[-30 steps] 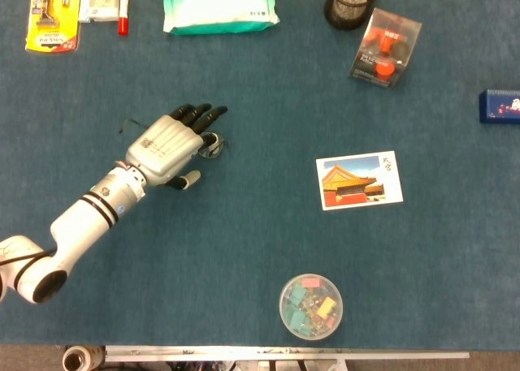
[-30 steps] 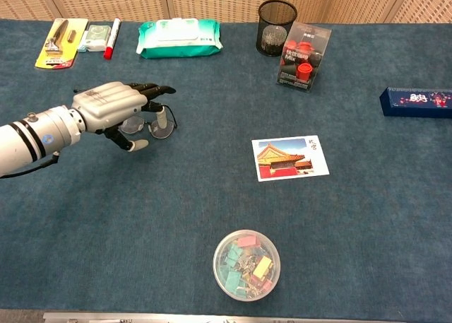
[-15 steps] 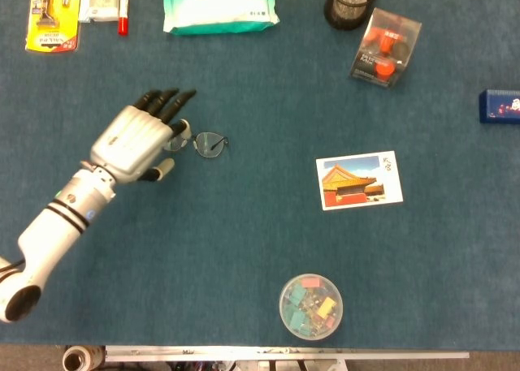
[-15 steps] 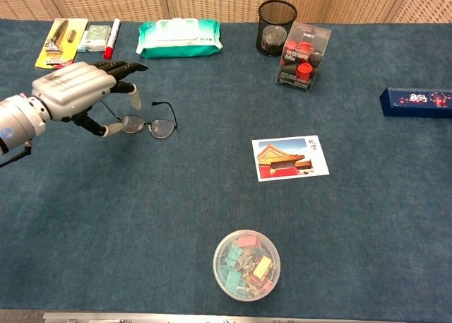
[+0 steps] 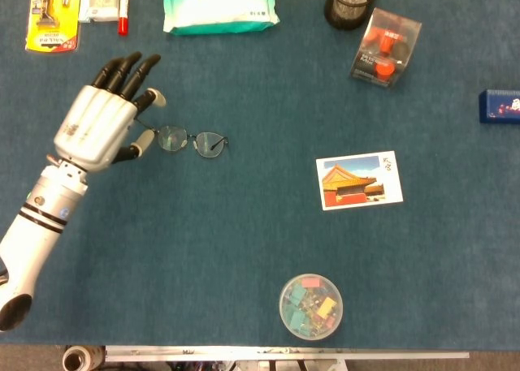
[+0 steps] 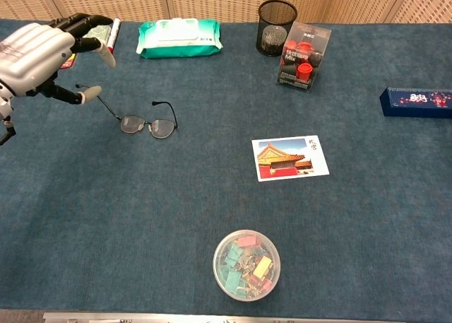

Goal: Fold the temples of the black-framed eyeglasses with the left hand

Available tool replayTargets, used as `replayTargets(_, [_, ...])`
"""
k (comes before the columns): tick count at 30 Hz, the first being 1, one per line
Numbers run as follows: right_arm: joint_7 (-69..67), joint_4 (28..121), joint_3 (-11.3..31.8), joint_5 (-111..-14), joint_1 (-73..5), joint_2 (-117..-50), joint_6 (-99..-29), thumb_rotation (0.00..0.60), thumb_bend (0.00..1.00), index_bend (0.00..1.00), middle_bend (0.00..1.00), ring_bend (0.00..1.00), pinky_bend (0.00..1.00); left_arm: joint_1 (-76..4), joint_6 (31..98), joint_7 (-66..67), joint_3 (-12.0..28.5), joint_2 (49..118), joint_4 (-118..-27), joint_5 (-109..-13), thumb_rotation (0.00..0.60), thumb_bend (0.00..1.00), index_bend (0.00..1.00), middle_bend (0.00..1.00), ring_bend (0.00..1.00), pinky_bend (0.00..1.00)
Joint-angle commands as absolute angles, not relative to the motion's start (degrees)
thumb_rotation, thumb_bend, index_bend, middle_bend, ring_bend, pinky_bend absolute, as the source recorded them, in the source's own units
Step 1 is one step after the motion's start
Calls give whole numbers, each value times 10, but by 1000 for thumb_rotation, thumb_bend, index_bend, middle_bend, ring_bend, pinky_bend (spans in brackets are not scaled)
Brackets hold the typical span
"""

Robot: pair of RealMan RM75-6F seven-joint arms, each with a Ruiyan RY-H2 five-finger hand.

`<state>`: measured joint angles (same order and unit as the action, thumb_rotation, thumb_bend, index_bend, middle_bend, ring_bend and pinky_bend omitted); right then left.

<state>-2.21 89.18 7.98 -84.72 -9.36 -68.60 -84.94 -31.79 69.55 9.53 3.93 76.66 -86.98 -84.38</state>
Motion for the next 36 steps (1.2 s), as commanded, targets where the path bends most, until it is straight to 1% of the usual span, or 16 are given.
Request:
replayTargets(1, [-22, 892, 80, -847, -94, -686, -849, 600, 605, 577, 516, 420, 657, -312, 714, 94, 49, 770, -865, -849, 600, 325, 330, 71, 36, 108])
replayTargets(5, [-23, 893, 81, -849, -96, -687, -849, 600, 604, 577, 516, 420, 656, -312, 720, 101, 69, 777, -849, -828, 600, 325, 304, 71, 36, 108])
replayTargets(10, [-25, 895, 87, -851, -99, -689, -856, 600, 605, 577, 517, 420, 657, -312, 713, 83, 87, 792, -806, -798, 600, 324, 238, 71, 36, 108])
replayTargets(13, [-27, 896, 92, -849, -101, -691, -858, 600, 604, 577, 517, 420, 656, -313, 707, 77, 88, 800, -783, -793, 600, 325, 208, 71, 36, 108])
replayTargets(17, [-27, 897, 95, -848, -103, -693, -858, 600, 604, 577, 521, 420, 656, -315, 702, 75, 86, 810, -760, -794, 600, 324, 135, 70, 35, 108])
replayTargets(21, [-25, 898, 95, -846, -105, -693, -855, 600, 604, 577, 521, 420, 656, -314, 694, 70, 84, 815, -741, -790, 600, 266, 79, 48, 24, 108])
replayTargets(26, [-25, 899, 97, -842, -106, -694, -854, 600, 604, 577, 521, 420, 657, -312, 685, 61, 80, 816, -730, -787, 600, 231, 63, 39, 20, 108])
replayTargets(36, [-24, 899, 96, -840, -108, -695, -850, 600, 604, 577, 521, 420, 657, -314, 684, 52, 81, 826, -723, -792, 600, 225, 61, 38, 18, 108])
